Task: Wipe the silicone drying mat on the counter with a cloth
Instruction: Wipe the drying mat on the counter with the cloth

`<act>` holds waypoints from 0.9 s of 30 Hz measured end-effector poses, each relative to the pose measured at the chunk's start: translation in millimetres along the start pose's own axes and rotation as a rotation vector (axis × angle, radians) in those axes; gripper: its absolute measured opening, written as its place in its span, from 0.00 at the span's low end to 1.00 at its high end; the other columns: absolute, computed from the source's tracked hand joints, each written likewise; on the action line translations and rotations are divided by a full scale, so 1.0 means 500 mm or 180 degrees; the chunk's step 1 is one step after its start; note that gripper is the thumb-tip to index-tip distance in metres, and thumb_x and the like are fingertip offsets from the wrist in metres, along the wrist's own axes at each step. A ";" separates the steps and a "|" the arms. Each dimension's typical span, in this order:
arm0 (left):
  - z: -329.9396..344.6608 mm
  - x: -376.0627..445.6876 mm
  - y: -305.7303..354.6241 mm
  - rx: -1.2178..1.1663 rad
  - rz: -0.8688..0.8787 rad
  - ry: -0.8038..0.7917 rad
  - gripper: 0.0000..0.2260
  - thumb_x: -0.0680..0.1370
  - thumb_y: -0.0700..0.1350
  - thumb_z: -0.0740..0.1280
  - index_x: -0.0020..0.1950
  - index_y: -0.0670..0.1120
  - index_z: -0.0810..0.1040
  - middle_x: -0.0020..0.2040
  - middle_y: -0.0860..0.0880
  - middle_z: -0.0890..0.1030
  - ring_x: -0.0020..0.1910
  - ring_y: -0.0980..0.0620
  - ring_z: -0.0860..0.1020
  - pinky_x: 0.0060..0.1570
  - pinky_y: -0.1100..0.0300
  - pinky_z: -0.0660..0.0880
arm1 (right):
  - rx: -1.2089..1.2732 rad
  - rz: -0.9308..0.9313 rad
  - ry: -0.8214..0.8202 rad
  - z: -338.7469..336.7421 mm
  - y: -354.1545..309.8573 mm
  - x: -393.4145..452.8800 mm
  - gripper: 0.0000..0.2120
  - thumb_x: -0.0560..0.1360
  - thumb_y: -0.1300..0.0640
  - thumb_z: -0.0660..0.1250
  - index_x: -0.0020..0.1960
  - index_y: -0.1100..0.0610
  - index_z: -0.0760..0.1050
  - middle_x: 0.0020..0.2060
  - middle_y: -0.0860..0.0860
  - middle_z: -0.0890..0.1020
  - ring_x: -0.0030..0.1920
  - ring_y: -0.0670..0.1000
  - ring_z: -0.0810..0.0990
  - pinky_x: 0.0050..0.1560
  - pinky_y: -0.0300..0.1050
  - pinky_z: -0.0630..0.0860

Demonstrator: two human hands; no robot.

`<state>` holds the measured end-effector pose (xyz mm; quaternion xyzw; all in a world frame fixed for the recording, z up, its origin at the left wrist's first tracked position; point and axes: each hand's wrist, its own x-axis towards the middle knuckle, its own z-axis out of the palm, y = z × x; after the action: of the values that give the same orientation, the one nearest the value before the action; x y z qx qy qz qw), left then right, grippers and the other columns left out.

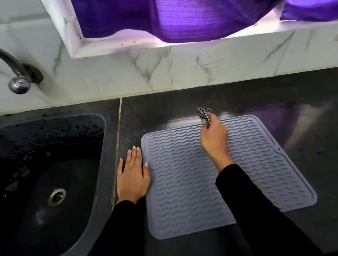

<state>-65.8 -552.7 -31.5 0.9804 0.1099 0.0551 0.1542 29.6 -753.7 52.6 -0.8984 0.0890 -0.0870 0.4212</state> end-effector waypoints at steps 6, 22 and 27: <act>0.009 0.003 -0.002 0.0200 0.0025 0.0009 0.34 0.72 0.57 0.33 0.76 0.46 0.51 0.77 0.50 0.51 0.76 0.53 0.47 0.73 0.52 0.42 | -0.1629 -0.0434 -0.0533 0.095 0.049 -0.015 0.27 0.78 0.59 0.59 0.75 0.58 0.56 0.75 0.56 0.58 0.75 0.56 0.55 0.75 0.49 0.50; 0.005 0.003 0.001 0.0191 0.0018 0.0007 0.34 0.72 0.57 0.33 0.76 0.47 0.51 0.77 0.50 0.51 0.76 0.54 0.47 0.73 0.52 0.42 | 0.0810 0.0163 -0.1579 0.105 -0.072 -0.030 0.14 0.79 0.57 0.59 0.59 0.63 0.75 0.52 0.58 0.81 0.55 0.58 0.79 0.57 0.52 0.75; 0.009 0.003 0.000 0.0118 0.0012 0.0042 0.34 0.73 0.57 0.35 0.76 0.47 0.52 0.77 0.50 0.52 0.76 0.54 0.48 0.73 0.52 0.42 | -0.0748 -0.0343 -0.0460 0.025 -0.034 -0.009 0.13 0.78 0.60 0.58 0.61 0.60 0.72 0.52 0.59 0.80 0.54 0.60 0.77 0.52 0.48 0.72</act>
<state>-63.6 -553.5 -35.4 0.9829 0.1101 0.0597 0.1352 29.5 -732.7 57.4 -0.9489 0.0197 -0.0336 0.3132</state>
